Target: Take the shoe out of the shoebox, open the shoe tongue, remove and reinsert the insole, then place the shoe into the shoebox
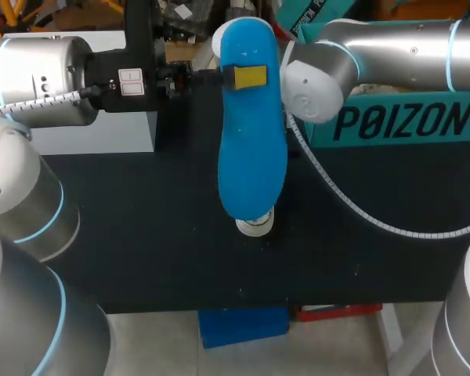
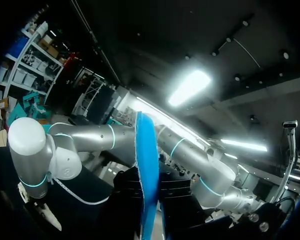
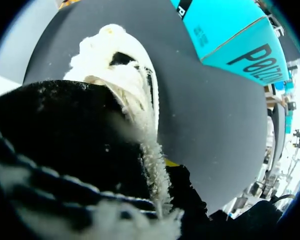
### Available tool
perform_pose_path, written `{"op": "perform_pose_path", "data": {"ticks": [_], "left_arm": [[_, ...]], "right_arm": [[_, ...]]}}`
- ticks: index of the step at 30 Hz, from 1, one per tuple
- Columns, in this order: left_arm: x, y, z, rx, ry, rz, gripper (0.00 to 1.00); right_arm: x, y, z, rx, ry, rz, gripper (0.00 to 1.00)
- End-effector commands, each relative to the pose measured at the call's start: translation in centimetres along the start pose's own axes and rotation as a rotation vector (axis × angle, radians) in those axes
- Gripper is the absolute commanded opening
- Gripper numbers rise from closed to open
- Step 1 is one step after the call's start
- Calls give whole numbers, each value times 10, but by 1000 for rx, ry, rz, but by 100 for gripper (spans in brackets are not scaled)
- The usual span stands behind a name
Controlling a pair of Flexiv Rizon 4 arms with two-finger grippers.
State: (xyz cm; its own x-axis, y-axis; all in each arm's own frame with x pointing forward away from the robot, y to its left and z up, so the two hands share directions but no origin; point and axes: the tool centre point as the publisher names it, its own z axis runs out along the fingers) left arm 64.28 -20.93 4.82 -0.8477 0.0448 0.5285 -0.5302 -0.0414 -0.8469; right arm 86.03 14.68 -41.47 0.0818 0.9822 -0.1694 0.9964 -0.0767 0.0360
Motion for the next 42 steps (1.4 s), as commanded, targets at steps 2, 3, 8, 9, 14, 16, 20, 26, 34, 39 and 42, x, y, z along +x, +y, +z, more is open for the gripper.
{"op": "perform_pose_path", "data": {"ticks": [2,3,8,9,14,16,20,26,34,39,42], "left_arm": [[1,0,0,-2,-4,-1,0],[1,0,0,-2,-4,-1,0],[1,0,0,-2,-4,-1,0],[1,0,0,-2,-4,-1,0],[1,0,0,-2,-4,-1,0],[1,0,0,-2,-4,-1,0],[1,0,0,-2,-4,-1,0],[1,0,0,-2,-4,-1,0],[1,0,0,-2,-4,-1,0],[1,0,0,-2,-4,-1,0],[1,0,0,-2,-4,-1,0]], "right_arm": [[-10,-7,-13,-51,74,0,100],[-11,-9,-18,-64,106,-4,100],[-18,-17,-47,-132,282,-70,100],[-20,-18,-52,-143,320,-64,100],[-21,-20,-83,-238,551,-167,100],[-21,-19,-93,-266,692,-214,100],[-21,-17,-108,-311,801,-298,100],[-21,-17,-108,-311,801,-298,100],[-28,-22,-104,-302,866,-271,100],[-32,-38,-119,-252,976,-241,100],[-29,-36,-133,-227,1037,-247,100]]}}
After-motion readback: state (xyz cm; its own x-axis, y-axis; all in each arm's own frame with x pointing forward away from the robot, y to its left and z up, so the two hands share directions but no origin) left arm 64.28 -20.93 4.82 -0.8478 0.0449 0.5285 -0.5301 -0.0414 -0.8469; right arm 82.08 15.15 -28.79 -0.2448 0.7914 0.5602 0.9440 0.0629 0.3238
